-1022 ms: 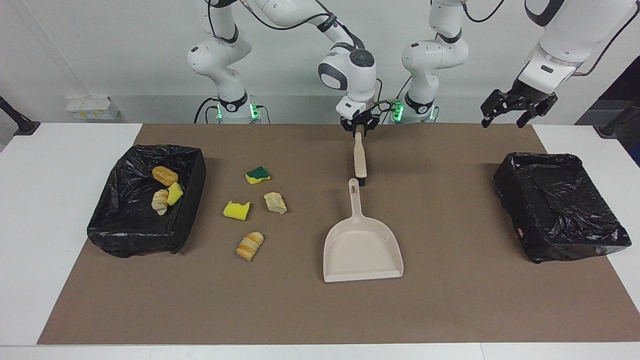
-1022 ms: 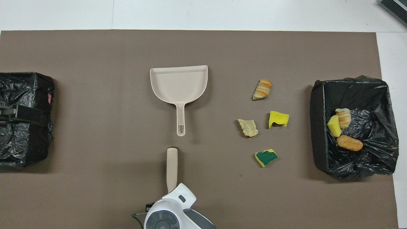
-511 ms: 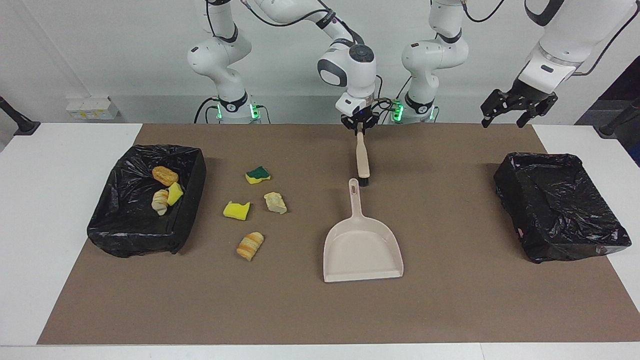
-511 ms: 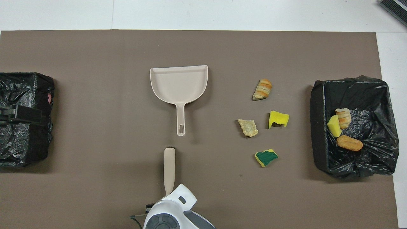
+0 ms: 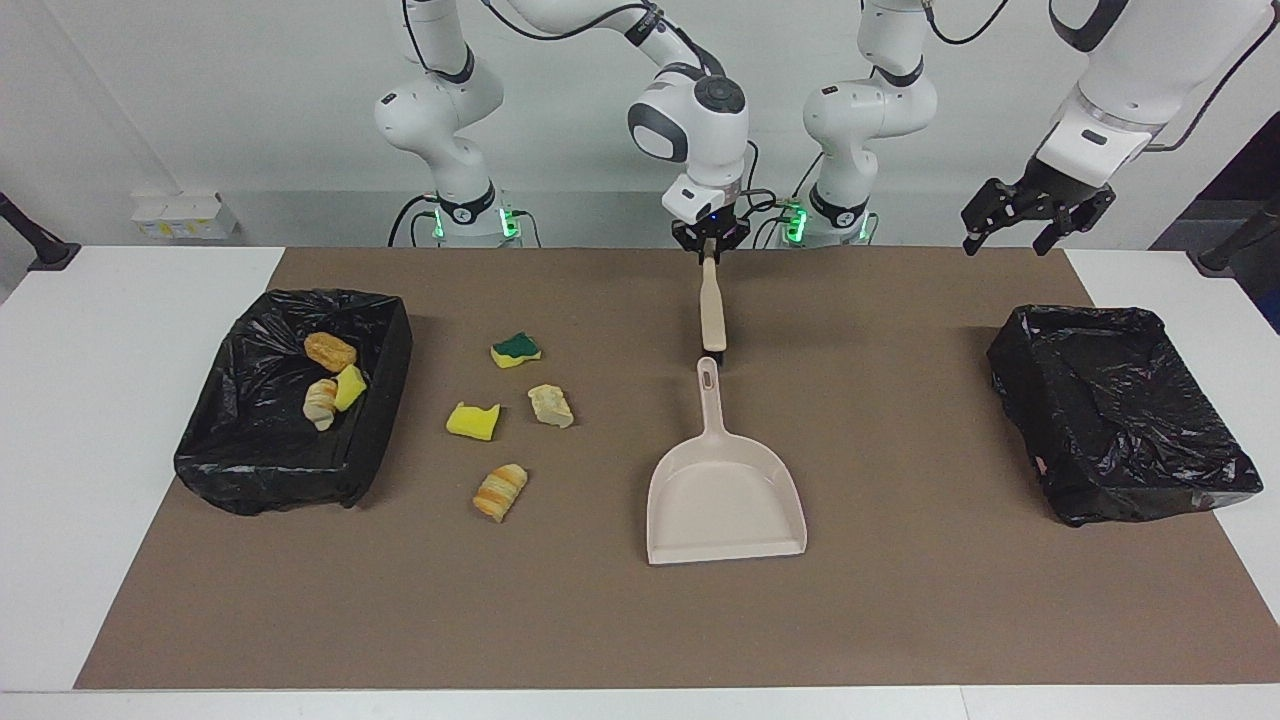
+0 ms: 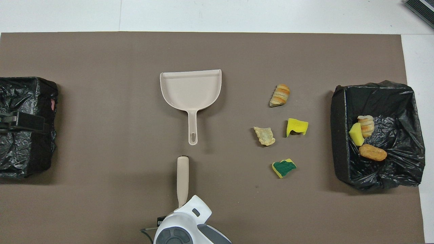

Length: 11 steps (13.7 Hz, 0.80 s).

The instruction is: Sweep and dump trash in bin

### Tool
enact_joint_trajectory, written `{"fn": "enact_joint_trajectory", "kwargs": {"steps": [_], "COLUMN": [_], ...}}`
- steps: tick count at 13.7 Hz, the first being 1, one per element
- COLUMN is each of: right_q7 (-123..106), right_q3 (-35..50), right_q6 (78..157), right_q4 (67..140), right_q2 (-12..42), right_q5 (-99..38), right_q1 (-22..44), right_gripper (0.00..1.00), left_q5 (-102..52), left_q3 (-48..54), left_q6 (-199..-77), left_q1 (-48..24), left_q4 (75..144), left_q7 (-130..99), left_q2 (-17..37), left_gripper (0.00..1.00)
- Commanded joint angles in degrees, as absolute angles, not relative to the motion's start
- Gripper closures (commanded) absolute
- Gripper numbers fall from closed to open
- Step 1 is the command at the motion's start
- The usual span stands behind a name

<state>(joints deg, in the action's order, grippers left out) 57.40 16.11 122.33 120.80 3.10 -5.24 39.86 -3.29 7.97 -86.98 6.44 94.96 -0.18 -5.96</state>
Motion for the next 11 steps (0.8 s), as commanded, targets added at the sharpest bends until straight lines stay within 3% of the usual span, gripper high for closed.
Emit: {"fn": "enact_joint_trajectory", "kwargs": {"steps": [1,5,11], "right_q7": [58.09,57.48,58.36], "right_q3": [16.44,16.44,16.52], "right_q6": [115.34,108.48,100.12], "right_q4": [122.52,122.61,123.83], "right_q2": [-3.33,-7.03,-6.94], "right_q5": [-4.31,-0.55,3.96], "right_q1": [35.61,27.97,19.17], "right_gripper": [1.0,1.0,1.0], "left_q5": [-2.55,-2.72,-3.34], "left_q3": [7.91,9.22,9.32], "left_q6": [-87.36,-88.68,-110.99], "left_q1": [5.89,3.36,-14.39], "left_q4": [96.68,98.6,109.42], "left_q7": [-0.79,-2.54,-21.62], "left_q2": [-7.47,-7.38,-3.53], "left_gripper": [0.0,0.0,0.0]}}
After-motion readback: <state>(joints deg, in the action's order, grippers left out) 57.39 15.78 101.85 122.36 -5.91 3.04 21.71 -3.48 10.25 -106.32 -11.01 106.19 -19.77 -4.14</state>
